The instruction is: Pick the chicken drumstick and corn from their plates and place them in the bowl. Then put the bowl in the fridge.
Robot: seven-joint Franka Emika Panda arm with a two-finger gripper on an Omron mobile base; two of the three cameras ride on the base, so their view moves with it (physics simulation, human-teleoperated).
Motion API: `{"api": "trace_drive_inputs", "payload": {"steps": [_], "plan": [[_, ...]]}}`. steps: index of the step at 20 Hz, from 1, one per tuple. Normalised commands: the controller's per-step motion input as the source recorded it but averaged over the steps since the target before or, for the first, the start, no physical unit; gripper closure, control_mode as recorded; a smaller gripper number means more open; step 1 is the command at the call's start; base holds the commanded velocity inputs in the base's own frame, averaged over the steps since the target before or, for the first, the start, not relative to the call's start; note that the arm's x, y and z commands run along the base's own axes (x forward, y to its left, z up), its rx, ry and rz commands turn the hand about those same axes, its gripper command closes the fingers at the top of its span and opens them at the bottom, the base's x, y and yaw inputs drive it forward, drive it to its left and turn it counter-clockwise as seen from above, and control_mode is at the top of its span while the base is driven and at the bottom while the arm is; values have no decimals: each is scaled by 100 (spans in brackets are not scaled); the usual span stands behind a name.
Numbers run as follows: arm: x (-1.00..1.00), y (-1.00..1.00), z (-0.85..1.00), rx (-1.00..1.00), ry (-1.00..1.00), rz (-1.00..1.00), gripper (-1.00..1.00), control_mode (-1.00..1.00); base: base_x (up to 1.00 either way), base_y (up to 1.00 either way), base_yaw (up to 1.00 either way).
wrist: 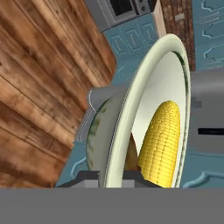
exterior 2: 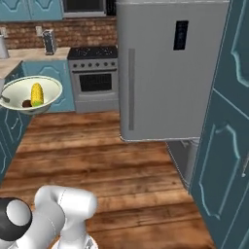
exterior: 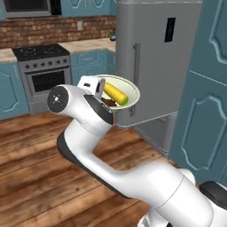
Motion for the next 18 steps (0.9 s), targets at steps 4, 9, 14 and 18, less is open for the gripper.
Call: {"api": "trace_drive_inputs", "payload": {"steps": [4, 9, 14, 18], "plan": [[0, 0, 0, 0, 0, 0, 100, 100, 86, 46, 0], [0, 0, 0, 0, 0, 0, 100, 100, 85, 49, -1], [0, 0, 0, 0, 0, 0, 100, 100, 82, 52, -6], [0, 0, 0, 0, 0, 0, 100, 100, 80, 51, -12]]}}
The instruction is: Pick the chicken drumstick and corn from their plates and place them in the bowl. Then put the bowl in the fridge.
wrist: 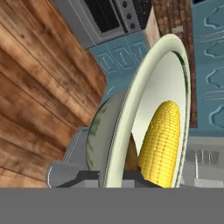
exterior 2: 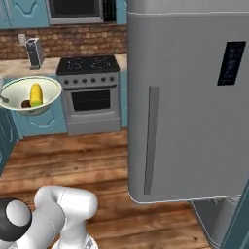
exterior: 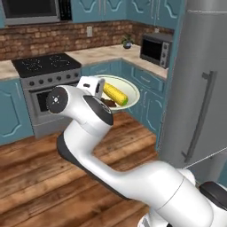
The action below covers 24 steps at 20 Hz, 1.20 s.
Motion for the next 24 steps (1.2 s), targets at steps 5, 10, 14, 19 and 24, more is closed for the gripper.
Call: {"api": "trace_drive_inputs", "payload": {"steps": [5, 10, 14, 19, 24], "plan": [[0, 0, 0, 0, 0, 0, 100, 100, 79, 47, -19], [0, 0, 0, 0, 0, 0, 100, 100, 74, 41, -34], [0, 0, 0, 0, 0, 0, 100, 100, 68, 39, -44], [0, 0, 0, 0, 0, 0, 100, 100, 66, 38, -47], [0, 0, 0, 0, 0, 0, 100, 100, 57, 36, -57]]}}
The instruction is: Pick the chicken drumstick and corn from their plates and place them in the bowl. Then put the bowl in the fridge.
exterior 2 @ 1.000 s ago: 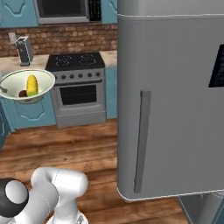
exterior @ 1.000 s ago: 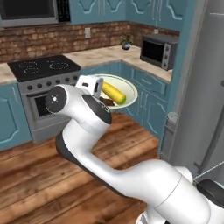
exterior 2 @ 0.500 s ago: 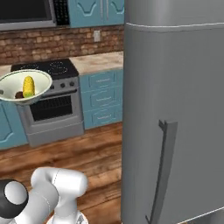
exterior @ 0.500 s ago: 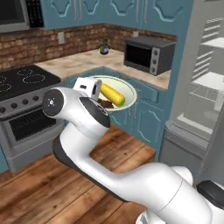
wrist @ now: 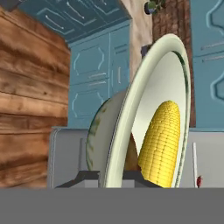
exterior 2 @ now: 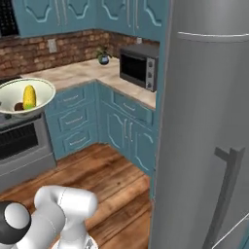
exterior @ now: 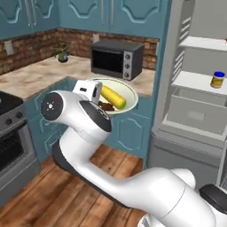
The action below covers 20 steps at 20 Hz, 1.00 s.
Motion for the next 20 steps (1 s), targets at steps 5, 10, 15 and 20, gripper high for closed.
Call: {"api": "trace_drive_inputs", "payload": {"steps": [5, 10, 15, 20], "plan": [[0, 0, 0, 0, 0, 0, 100, 100, 54, 33, -61], [0, 0, 0, 0, 0, 0, 100, 100, 47, 30, -67], [0, 0, 0, 0, 0, 0, 100, 100, 37, 25, -75], [0, 0, 0, 0, 0, 0, 100, 100, 41, 28, -71]]}}
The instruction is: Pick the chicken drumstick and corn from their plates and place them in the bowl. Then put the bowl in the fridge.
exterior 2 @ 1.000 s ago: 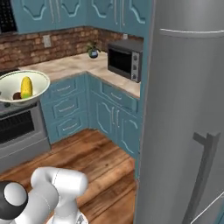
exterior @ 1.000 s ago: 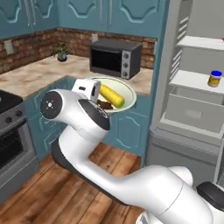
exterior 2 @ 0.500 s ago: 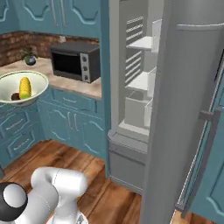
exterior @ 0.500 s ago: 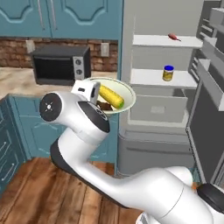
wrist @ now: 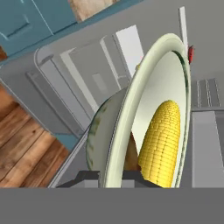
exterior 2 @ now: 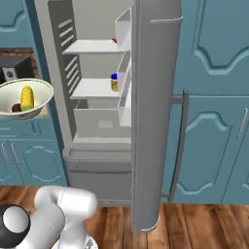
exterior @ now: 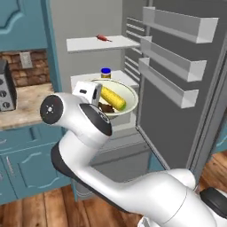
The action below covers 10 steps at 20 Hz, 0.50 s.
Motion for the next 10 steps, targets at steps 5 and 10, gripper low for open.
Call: {"api": "trace_drive_inputs", "payload": {"steps": [5, 10], "plan": [[0, 0, 0, 0, 0, 0, 100, 100, 50, 60, -25], [0, 0, 0, 0, 0, 0, 100, 100, 51, 35, 1]]}}
